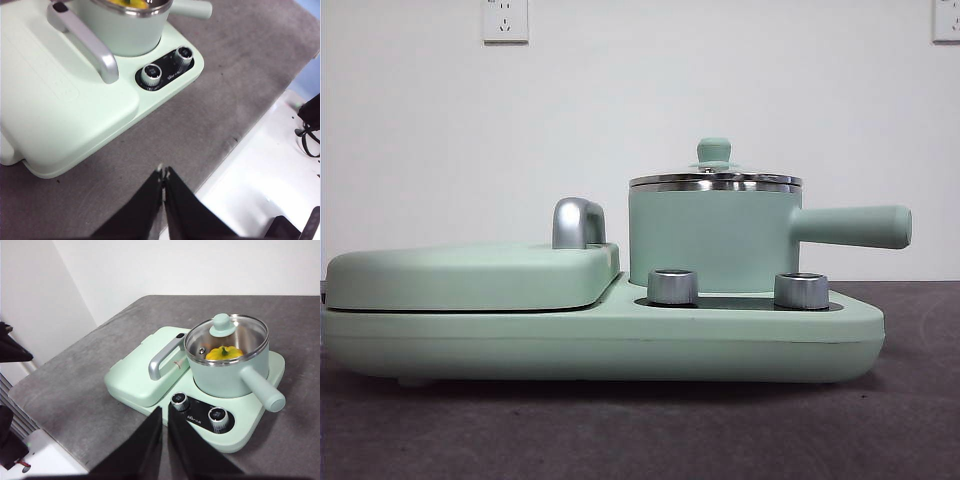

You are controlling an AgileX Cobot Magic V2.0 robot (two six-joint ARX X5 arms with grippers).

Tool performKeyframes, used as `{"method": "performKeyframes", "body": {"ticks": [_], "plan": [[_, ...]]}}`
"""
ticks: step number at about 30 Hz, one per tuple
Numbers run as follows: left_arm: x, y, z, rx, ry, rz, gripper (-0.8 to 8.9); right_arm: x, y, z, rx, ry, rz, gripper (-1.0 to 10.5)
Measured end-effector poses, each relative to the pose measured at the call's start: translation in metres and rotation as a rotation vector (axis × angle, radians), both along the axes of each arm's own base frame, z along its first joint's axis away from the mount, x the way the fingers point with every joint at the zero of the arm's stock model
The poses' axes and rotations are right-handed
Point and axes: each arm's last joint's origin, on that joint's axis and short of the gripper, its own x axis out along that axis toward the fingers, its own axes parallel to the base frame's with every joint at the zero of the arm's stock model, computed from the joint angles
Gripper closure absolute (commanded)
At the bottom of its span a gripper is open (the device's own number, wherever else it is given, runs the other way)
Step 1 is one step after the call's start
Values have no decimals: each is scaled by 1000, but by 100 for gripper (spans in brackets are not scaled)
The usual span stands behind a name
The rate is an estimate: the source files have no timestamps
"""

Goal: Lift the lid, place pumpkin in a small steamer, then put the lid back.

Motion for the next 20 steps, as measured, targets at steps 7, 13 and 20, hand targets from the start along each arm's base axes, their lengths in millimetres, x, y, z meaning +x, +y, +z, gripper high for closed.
{"method": "performKeyframes", "body": {"ticks": [7, 13, 20], "plan": [[-4, 2, 1, -10, -15, 0, 807, 0, 0, 1, 4, -7, 0, 931], [-7, 9, 0, -24, -38, 52, 807, 0, 0, 1, 5, -7, 0, 931], [-23, 23, 5, -79, -137, 161, 807, 0, 0, 1, 5, -8, 0, 931]]}}
